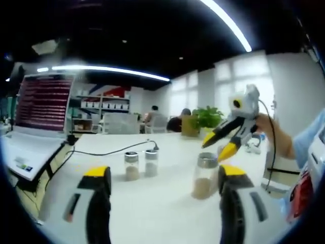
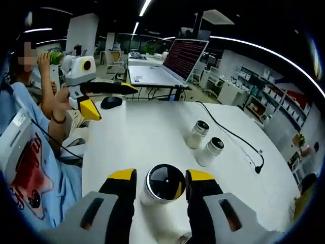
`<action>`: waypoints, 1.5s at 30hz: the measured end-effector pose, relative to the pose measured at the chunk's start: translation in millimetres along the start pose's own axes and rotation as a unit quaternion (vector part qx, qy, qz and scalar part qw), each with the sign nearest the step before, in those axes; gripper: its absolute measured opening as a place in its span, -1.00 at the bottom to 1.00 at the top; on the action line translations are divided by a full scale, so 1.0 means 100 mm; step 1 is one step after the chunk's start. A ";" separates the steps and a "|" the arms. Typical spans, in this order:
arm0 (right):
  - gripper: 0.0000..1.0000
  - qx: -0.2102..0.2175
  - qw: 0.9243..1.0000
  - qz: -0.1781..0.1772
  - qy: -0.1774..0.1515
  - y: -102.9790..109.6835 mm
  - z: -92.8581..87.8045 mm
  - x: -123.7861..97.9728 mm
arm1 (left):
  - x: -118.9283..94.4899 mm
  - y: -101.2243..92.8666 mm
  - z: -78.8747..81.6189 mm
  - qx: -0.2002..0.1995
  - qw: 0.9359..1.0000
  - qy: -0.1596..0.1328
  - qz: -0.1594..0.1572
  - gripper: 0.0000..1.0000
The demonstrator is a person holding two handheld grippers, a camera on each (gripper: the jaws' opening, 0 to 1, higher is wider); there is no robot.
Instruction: Rotate the seasoning bottle until the label or dispensing opening points toward the visible target arrow and the bottle remains upright within the marked orientation range
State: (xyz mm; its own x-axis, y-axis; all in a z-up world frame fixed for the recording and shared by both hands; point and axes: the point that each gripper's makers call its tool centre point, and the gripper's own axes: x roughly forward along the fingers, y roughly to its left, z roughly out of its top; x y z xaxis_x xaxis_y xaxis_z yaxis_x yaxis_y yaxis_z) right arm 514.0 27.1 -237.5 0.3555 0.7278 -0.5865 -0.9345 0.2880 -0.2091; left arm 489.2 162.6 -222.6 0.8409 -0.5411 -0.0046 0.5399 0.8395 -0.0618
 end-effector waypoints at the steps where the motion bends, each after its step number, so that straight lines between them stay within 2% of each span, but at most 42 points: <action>1: -0.23 0.003 1.000 -0.004 -0.013 0.00 0.02 -0.03 | 0.03 -0.03 0.00 0.001 1.000 -0.001 -0.005 0.83; 6: -0.23 0.029 0.997 -0.016 -0.071 -0.03 0.07 -0.11 | 0.17 -0.17 -0.04 0.009 1.000 0.000 -0.021 0.78; 12: -0.21 0.046 0.993 -0.014 -0.107 -0.06 0.03 -0.19 | 0.27 -0.30 -0.05 0.014 0.999 -0.002 -0.036 0.75; 16: -0.21 0.055 0.986 -0.025 -0.154 -0.11 0.12 -0.32 | 0.32 -0.32 -0.07 0.017 0.999 -0.005 -0.038 0.74; 21: -0.16 0.037 0.984 -0.044 -0.167 -0.10 0.11 -0.53 | 0.41 -0.40 -0.13 0.011 0.999 0.001 -0.052 0.71; 24: -0.16 0.039 0.983 -0.050 -0.174 -0.10 0.04 -0.65 | 0.46 -0.47 -0.13 0.004 0.998 -0.004 -0.066 0.70; 31: -0.13 0.063 0.973 -0.067 -0.211 -0.24 -0.14 -0.97 | 0.59 -0.68 -0.21 -0.001 0.996 0.001 -0.093 0.71; 42: -0.14 0.110 0.963 -0.097 -0.225 -0.29 -0.57 -1.24 | 0.77 -0.87 -0.25 0.000 0.994 -0.014 -0.108 0.61; 45: -0.14 0.122 0.961 -0.103 -0.226 -0.30 -0.67 -1.28 | 0.82 -0.89 -0.26 0.002 0.995 -0.019 -0.101 0.62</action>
State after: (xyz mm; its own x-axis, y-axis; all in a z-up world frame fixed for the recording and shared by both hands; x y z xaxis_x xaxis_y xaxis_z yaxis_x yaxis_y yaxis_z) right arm 495.2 -116.2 -208.5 0.5543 0.8202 -0.1416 -0.8319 0.5514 -0.0630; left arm 509.0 42.3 -243.6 0.7164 -0.6962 0.0448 0.6976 0.7145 -0.0531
